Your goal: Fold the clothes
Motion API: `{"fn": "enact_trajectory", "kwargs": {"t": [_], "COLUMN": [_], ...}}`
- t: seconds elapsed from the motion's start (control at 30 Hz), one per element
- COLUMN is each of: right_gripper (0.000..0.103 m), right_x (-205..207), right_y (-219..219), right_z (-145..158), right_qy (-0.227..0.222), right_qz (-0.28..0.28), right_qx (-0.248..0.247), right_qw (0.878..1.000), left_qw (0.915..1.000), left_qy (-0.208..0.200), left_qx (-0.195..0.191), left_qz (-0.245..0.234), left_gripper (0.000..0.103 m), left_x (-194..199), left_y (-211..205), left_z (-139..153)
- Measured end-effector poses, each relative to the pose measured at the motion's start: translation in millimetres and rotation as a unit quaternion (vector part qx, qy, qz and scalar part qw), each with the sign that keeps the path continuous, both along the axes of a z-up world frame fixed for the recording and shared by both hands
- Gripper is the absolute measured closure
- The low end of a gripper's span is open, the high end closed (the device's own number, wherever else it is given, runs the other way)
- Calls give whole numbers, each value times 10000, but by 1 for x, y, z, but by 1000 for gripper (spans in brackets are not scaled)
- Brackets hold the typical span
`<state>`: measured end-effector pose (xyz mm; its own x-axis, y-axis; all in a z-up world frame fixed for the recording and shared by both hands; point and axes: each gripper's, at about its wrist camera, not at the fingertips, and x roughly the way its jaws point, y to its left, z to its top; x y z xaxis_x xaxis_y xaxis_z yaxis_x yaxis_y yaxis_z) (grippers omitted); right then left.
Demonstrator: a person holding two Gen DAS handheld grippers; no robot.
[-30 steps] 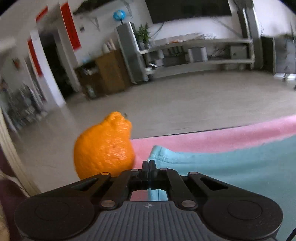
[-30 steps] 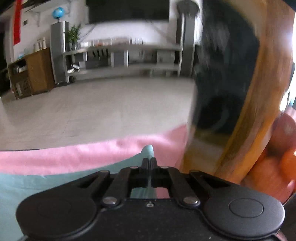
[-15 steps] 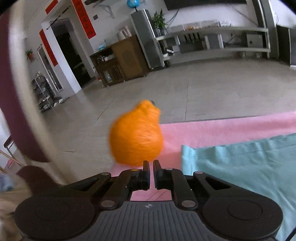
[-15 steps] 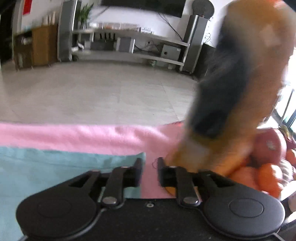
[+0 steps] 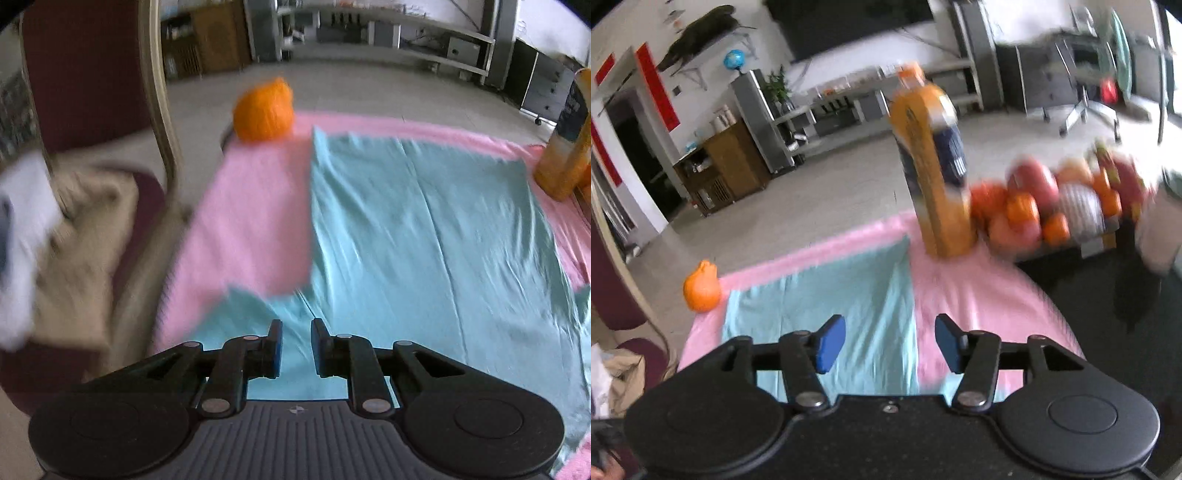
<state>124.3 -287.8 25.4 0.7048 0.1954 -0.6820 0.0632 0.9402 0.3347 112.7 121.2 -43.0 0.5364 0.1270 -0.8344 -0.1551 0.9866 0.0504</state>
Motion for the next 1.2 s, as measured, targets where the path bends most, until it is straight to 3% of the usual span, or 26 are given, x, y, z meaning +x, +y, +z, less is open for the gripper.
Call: {"fn": "enact_trajectory", "kwargs": {"t": [0.03, 0.07, 0.1, 0.17, 0.27, 0.33, 0.43, 0.5, 0.57, 0.67, 0.73, 0.8, 0.93, 1.0, 1.07, 1.2], "right_gripper": [50, 57, 79, 94, 93, 92, 92, 103, 103, 101, 96, 88, 79, 78, 78, 79], "right_x": [2, 7, 11, 20, 38, 51, 68, 68, 61, 41, 22, 4, -52, -75, -97, -95], "right_y": [-4, -7, -11, -15, -8, -3, 2, -7, -34, -73, -87, -91, -83, -72, -59, -14], "right_z": [-18, -39, -60, -96, -118, -131, -151, -163, -166, -159, -150, -133, -94, -85, -79, -95], "right_qy": [153, 344, 535, 919, 1119, 1188, 1313, 1389, 1327, 1265, 1224, 1187, 657, 459, 288, 624], "right_qz": [-45, -89, -133, -210, 46, 217, 404, 275, -276, -1352, -1665, -1552, -837, -590, -371, 131], "right_qx": [153, 326, 500, 816, 1258, 1503, 1753, 1700, 2097, 2270, 2548, 2630, 2487, 2233, 1939, 1345], "right_qw": [9998, 9988, 9972, 9922, 9857, 9812, 9749, 9752, 9683, 9561, 9447, 9448, 9627, 9719, 9799, 9889], "left_qw": [10000, 10000, 9999, 9995, 9981, 9990, 9975, 9962, 9944, 9918, 9925, 9950, 9979, 9976, 9984, 9976], "left_qy": [-28, -84, -140, -288, -542, -320, -229, -182, -90, 51, 9, -160, -590, -520, -335, -121], "left_qx": [2, 25, 49, 125, 295, 167, 21, -37, 86, 431, 552, 537, -96, -451, -438, -325], "left_qz": [-4, -19, -35, -61, -13, 274, 671, 851, 1047, 1198, 1088, 825, 258, 56, -153, -592], "left_gripper": [89, 95, 95, 95, 95, 95, 87, 87, 90, 91, 90, 90, 82, 82, 83, 88], "left_x": [2, 6, 9, 17, 32, 43, 46, 43, 39, 26, 8, -16, -71, -84, -85, -80], "left_y": [-4, -6, -9, -12, -10, -2, 11, 17, 22, 26, 26, 23, 20, 16, 1, -30], "left_z": [-9, -15, -20, -29, -38, -51, -60, -59, -57, -49, -38, -22, -3, -10, -21, -41]}}
